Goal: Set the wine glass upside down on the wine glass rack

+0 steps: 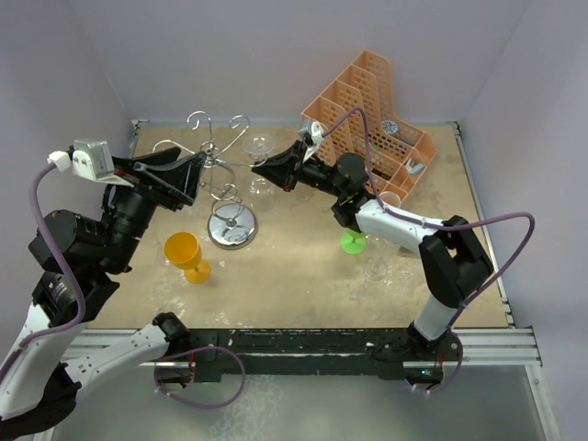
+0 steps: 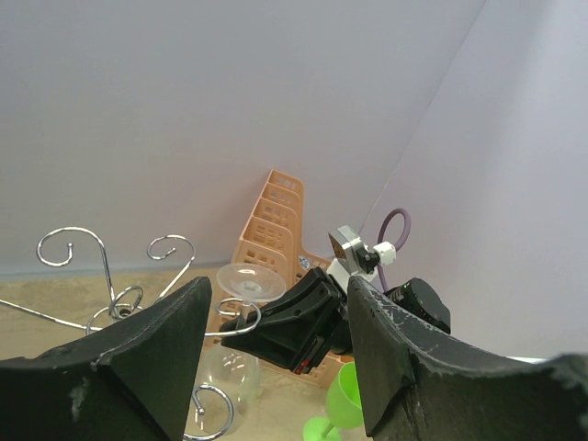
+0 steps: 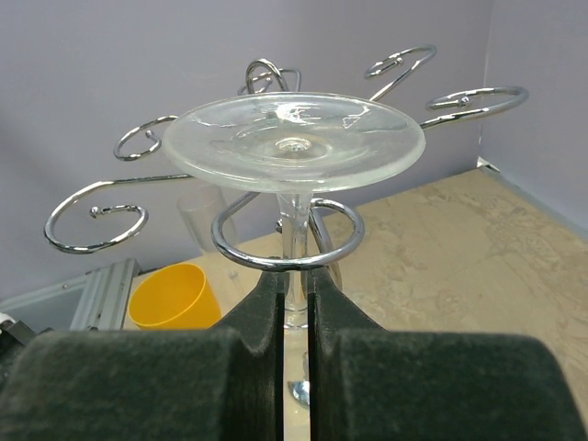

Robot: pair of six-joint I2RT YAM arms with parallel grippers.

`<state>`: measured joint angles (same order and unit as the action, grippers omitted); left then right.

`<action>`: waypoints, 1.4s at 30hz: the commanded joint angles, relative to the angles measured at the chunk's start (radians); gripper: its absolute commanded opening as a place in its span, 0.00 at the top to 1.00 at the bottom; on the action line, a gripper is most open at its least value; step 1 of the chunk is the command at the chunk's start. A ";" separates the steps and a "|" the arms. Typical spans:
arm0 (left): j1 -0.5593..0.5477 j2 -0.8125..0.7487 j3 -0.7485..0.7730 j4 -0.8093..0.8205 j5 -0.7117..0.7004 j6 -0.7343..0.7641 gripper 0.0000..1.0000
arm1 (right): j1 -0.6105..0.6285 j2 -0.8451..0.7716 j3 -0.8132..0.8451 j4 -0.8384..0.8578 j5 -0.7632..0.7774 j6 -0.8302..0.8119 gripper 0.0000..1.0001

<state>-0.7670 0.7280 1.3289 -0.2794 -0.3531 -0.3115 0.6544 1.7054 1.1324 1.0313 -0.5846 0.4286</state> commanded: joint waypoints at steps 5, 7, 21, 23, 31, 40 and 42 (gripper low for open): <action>0.001 -0.001 0.003 0.016 -0.006 0.025 0.41 | -0.002 0.017 0.060 0.017 0.021 -0.013 1.00; 0.001 0.000 0.004 0.016 -0.007 0.024 0.41 | -0.002 0.029 0.069 -0.002 0.019 -0.019 0.99; 0.000 0.002 0.004 0.014 -0.019 0.022 0.39 | -0.002 0.027 0.066 -0.024 -0.025 -0.059 0.62; 0.000 0.001 0.003 0.011 -0.021 0.020 0.38 | -0.001 0.012 0.052 -0.023 -0.013 -0.058 0.55; 0.001 -0.003 0.002 -0.016 -0.007 0.013 0.34 | -0.001 -0.083 -0.066 0.013 0.053 -0.049 0.31; 0.000 -0.047 -0.013 -0.119 0.000 -0.040 0.29 | -0.001 -0.396 -0.290 -0.223 0.378 0.023 0.26; 0.001 -0.059 -0.021 -0.145 -0.007 -0.050 0.26 | -0.002 -0.474 -0.286 -0.384 0.483 0.064 0.28</action>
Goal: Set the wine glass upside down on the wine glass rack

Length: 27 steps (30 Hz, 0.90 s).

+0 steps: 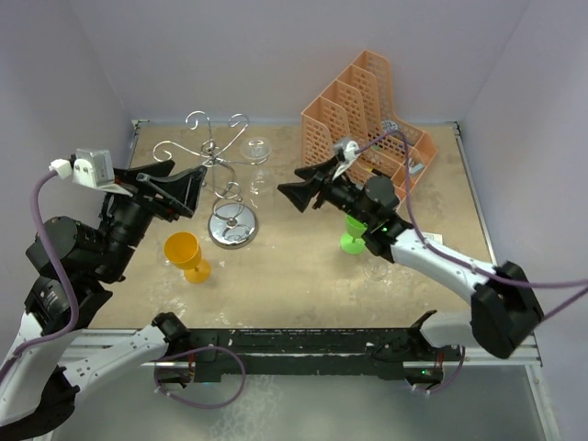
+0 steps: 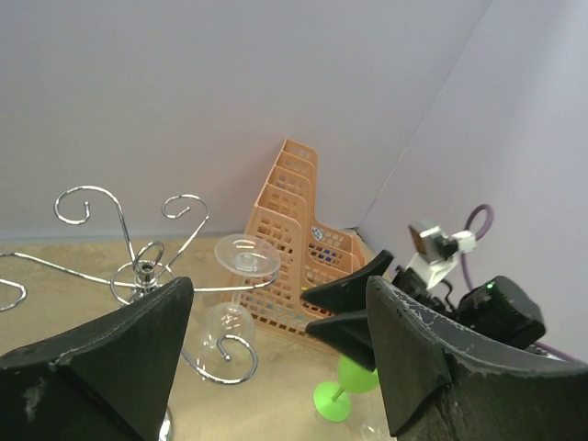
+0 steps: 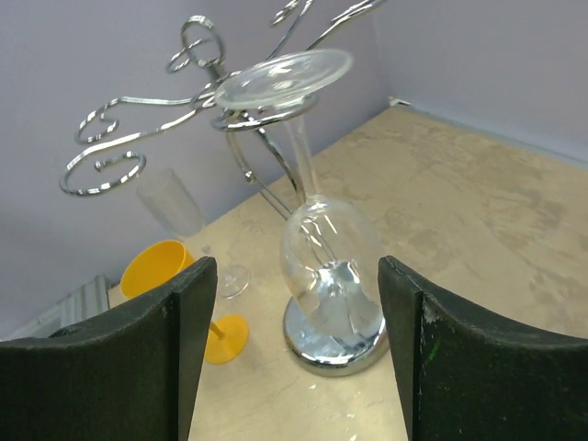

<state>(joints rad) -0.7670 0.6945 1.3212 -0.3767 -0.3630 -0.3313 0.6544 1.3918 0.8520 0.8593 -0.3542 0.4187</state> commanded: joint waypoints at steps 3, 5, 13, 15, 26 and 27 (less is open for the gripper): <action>0.000 -0.052 -0.041 -0.062 0.013 -0.035 0.24 | -0.001 -0.228 0.078 -0.612 0.439 0.101 0.34; 0.000 -0.076 -0.069 -0.048 0.023 -0.031 0.23 | -0.002 -0.250 0.138 -0.808 0.518 0.129 0.36; 0.000 -0.083 -0.074 -0.029 0.001 -0.010 0.23 | -0.002 -0.241 0.249 -1.182 0.721 0.165 0.46; 0.001 -0.076 -0.070 -0.030 0.004 -0.007 0.23 | -0.002 -0.211 0.275 -1.229 0.739 0.159 0.50; 0.000 -0.057 -0.049 0.007 0.017 -0.029 0.24 | -0.001 -0.100 0.261 -1.219 0.790 0.151 0.55; 0.001 -0.058 -0.048 0.010 0.021 -0.032 0.24 | -0.001 -0.092 0.262 -1.215 0.783 0.147 0.56</action>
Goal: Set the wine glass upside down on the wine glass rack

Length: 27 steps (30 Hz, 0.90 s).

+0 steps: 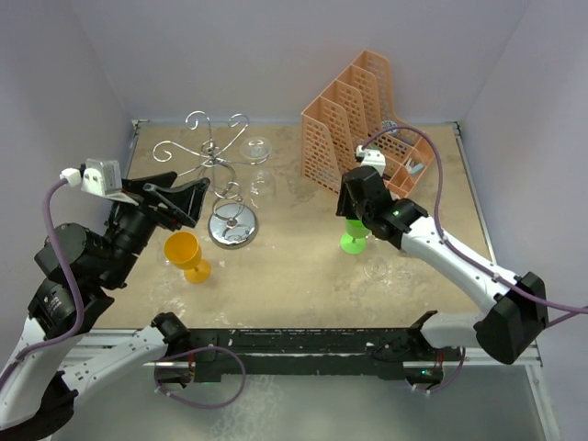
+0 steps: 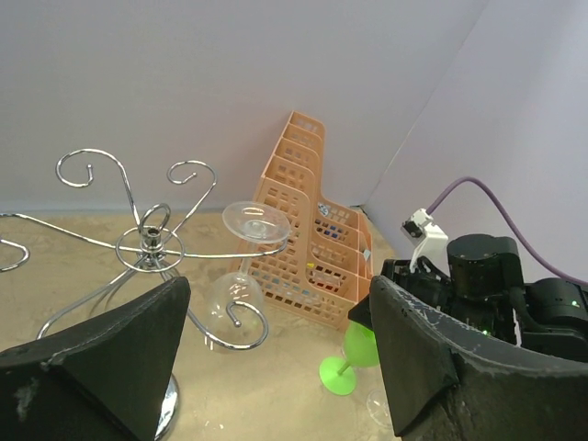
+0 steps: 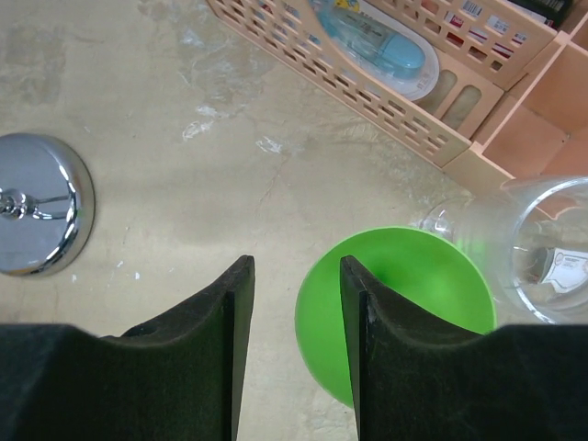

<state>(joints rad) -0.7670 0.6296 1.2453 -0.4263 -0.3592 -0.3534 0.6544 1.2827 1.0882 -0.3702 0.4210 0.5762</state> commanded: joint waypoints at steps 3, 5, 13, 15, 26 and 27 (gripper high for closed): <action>0.001 0.006 0.029 0.061 0.016 -0.017 0.25 | 0.001 0.038 0.020 0.028 0.024 -0.013 0.58; 0.000 0.007 0.027 0.062 0.010 -0.023 0.25 | 0.000 0.049 0.019 0.028 0.037 -0.013 0.60; 0.001 0.023 0.038 0.076 0.005 -0.044 0.26 | 0.001 0.052 -0.027 0.053 0.035 0.008 0.73; 0.000 0.028 0.041 0.080 0.009 -0.051 0.26 | 0.000 0.054 -0.032 0.065 0.023 0.008 0.81; 0.001 0.102 0.104 0.054 0.090 -0.057 0.26 | 0.000 -0.023 -0.031 0.102 -0.001 0.006 1.00; 0.000 0.107 0.108 0.061 0.099 -0.060 0.26 | -0.001 -0.047 -0.025 0.107 -0.005 0.007 1.00</action>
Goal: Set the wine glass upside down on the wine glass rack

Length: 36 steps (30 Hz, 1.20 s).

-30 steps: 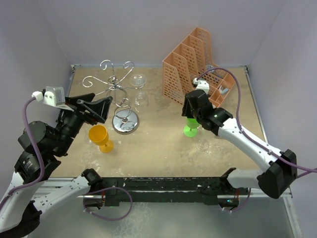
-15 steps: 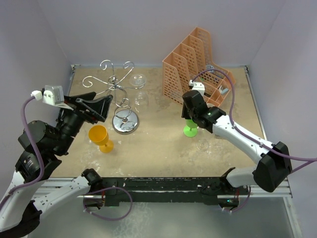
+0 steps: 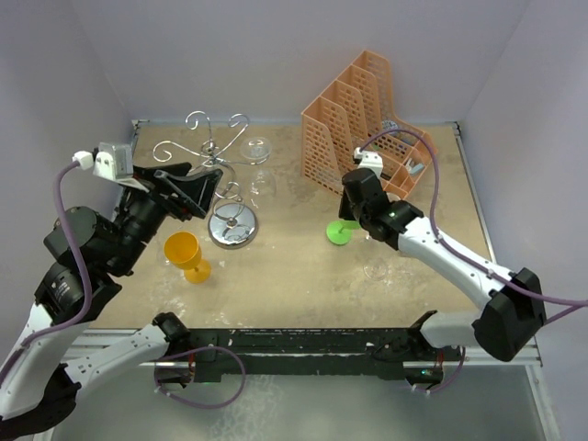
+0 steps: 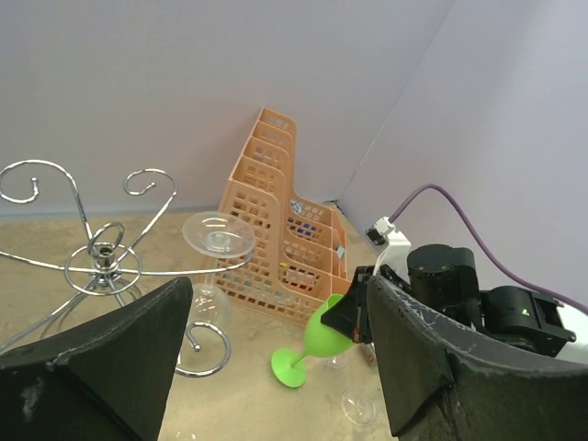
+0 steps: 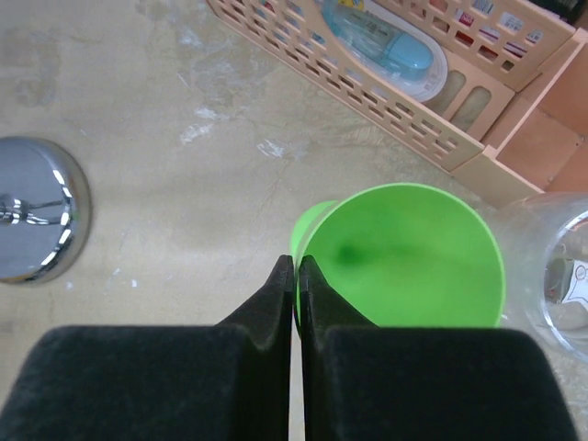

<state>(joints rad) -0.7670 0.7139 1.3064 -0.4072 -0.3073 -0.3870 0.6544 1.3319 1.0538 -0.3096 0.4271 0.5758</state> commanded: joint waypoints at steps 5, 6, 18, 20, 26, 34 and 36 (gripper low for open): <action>0.001 0.053 0.051 0.099 0.097 -0.060 0.26 | 0.000 -0.254 -0.003 0.156 -0.047 0.001 1.00; 0.001 0.060 0.051 0.115 0.109 -0.073 0.26 | -0.001 -0.285 -0.008 0.184 -0.053 0.001 1.00; 0.000 0.172 -0.029 0.415 0.206 -0.377 0.30 | 0.000 -0.553 -0.113 0.692 -0.182 0.036 1.00; 0.000 0.213 -0.056 0.536 0.249 -0.463 0.29 | 0.000 -0.566 -0.114 0.741 -0.222 0.048 1.00; -0.003 0.323 -0.139 0.836 0.283 -0.689 0.29 | 0.001 -0.600 -0.141 0.917 -0.275 0.111 1.00; -0.126 0.356 -0.259 0.979 -0.032 -0.783 0.30 | 0.000 -0.620 -0.208 1.038 -0.295 0.242 1.00; -0.156 0.369 -0.257 0.994 -0.071 -0.763 0.30 | 0.000 -0.614 -0.221 1.057 -0.313 0.274 1.00</action>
<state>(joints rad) -0.8661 1.0790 1.0409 0.4236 -0.2359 -1.1252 0.6544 0.7238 0.8482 0.6006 0.1596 0.7544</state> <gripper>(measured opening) 0.702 0.008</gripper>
